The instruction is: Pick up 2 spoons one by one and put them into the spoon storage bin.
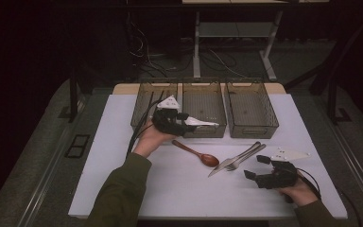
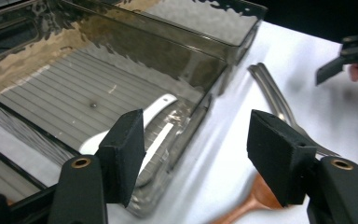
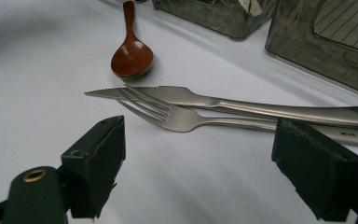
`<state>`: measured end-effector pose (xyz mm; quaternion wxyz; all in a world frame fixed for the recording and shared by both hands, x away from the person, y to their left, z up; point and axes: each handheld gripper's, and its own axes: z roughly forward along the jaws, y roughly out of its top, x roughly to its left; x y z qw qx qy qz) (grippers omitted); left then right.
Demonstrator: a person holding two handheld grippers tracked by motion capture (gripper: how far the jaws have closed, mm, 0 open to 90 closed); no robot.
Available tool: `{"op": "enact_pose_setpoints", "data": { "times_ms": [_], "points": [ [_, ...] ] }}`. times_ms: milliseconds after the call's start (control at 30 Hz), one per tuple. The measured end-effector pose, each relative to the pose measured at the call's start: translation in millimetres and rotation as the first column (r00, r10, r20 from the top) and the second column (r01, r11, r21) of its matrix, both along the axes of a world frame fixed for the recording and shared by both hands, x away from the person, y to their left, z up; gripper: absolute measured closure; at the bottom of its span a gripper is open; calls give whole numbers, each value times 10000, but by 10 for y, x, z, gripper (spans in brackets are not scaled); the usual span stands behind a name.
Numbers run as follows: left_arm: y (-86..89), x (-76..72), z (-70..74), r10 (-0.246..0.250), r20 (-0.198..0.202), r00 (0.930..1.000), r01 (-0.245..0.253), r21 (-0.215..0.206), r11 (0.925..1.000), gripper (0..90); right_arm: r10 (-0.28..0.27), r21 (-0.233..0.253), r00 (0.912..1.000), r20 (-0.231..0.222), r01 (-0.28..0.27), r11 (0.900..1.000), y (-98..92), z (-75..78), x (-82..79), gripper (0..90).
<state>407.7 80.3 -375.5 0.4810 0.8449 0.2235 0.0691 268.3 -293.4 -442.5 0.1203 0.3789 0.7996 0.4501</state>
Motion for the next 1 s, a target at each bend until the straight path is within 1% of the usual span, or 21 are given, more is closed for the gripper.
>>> {"op": "enact_pose_setpoints", "data": {
  "times_ms": [33, 133, 233, 367, 400, 500, 567, 633, 733, 833, 900, 933, 967, 1000],
  "points": [
    [19, -26, -3, -13, 46, 10000, 12, 66, 10000, 350, 4, 6, 10000, -2, -4, 10000, 0, 0, 0, 172],
    [70, -114, -19, 92, -13, 10000, -92, -27, 10000, 336, 17, 65, 10000, -31, -17, 10000, 2, 4, -1, 172],
    [143, -190, -49, 193, -3, 9998, -192, 44, 9998, 313, 29, 114, 10000, -50, -28, 9999, 3, 9, -2, 172],
    [261, -309, -130, 333, -154, 9993, -335, -108, 9994, 285, 67, 193, 10000, -26, -67, 9998, 11, 15, -2, 160],
    [281, -330, -145, 374, -172, 9992, -376, -134, 9992, 279, 72, 233, 10000, -66, -70, 9997, 24, 14, 4, 138],
    [362, -422, -196, 535, -227, 9983, -539, -168, 9984, 261, 206, 335, 9993, -298, -196, 9992, 52, 22, 14, 138],
    [413, -489, -219, 576, -178, 9982, -578, -134, 9982, 249, 302, 356, 9989, -351, -290, 9989, 75, 35, 23, 138],
    [464, -560, -245, 653, -219, 9976, -657, -178, 9977, 232, 391, 393, 9980, -498, -372, 9985, 96, 58, 39, 139],
    [538, -669, -290, 719, -264, 9971, -723, -129, 9973, 205, 439, 569, 9968, -669, -402, 9976, 117, 98, 77, 138],
    [615, -767, -321, 815, -253, 9964, -818, -125, 9966, 180, 373, 698, 9972, -648, -328, 9970, 146, 150, 118, 138],
    [676, -838, -344, 917, -199, 9956, -921, -234, 9955, 166, 359, 718, 9975, -607, -315, 9969, 175, 188, 139, 137],
    [701, -871, -360, 973, -250, 9949, -980, -302, 9947, 162, 354, 734, 9975, -606, -309, 9968, 189, 203, 150, 129],
    [726, -907, -374, 993, -226, 9948, -999, -263, 9947, 151, 365, 795, 9975, -605, -316, 9963, 203, 214, 163, 128],
    [746, -941, -394, 1010, -211, 9947, -1015, -266, 9945, 142, 502, 936, 9967, -636, -442, 9946, 214, 224, 175, 128]
  ]
}}
